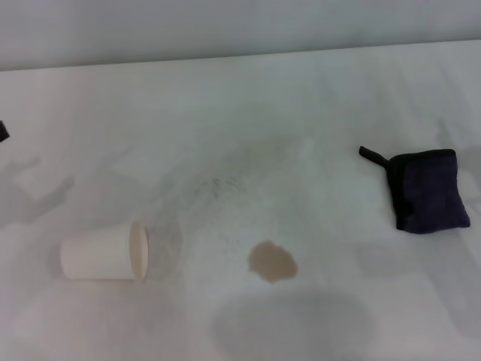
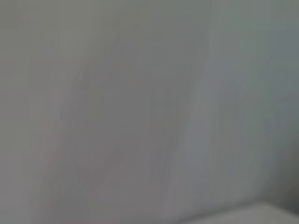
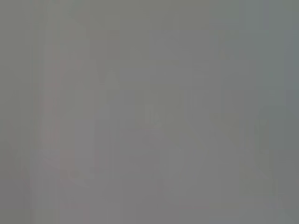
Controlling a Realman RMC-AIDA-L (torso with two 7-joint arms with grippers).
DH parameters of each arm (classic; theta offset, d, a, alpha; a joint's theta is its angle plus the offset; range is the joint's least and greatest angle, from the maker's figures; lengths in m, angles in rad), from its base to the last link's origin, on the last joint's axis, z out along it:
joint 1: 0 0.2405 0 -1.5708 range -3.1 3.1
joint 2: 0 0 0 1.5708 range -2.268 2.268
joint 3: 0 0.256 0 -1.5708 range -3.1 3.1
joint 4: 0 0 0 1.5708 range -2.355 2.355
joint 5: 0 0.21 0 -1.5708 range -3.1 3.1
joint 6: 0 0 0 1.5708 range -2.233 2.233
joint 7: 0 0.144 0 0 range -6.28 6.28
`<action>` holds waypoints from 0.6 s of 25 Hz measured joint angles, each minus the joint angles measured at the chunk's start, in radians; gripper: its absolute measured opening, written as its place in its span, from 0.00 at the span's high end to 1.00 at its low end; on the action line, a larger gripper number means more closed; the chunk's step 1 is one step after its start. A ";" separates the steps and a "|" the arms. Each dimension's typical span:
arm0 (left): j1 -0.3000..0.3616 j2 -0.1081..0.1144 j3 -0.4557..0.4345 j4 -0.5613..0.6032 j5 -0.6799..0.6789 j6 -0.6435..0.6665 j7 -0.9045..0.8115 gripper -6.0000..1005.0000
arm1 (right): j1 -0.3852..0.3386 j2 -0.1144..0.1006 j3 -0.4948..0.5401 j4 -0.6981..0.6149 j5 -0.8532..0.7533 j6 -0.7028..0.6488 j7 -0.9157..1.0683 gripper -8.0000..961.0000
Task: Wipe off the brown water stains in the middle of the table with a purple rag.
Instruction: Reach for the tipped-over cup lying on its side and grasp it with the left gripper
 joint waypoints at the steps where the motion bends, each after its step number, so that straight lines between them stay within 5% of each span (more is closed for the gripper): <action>1: 0.003 -0.002 -0.046 0.038 0.088 -0.003 -0.032 0.13 | 0.000 0.000 0.000 0.007 -0.001 0.000 0.000 0.11; 6: 0.011 -0.054 -0.271 0.263 0.494 0.017 -0.182 0.13 | 0.000 0.000 -0.005 0.045 -0.008 0.001 0.001 0.11; 15: -0.004 -0.107 -0.331 0.582 0.886 0.164 -0.313 0.13 | 0.004 0.001 -0.003 0.107 -0.009 0.023 0.002 0.11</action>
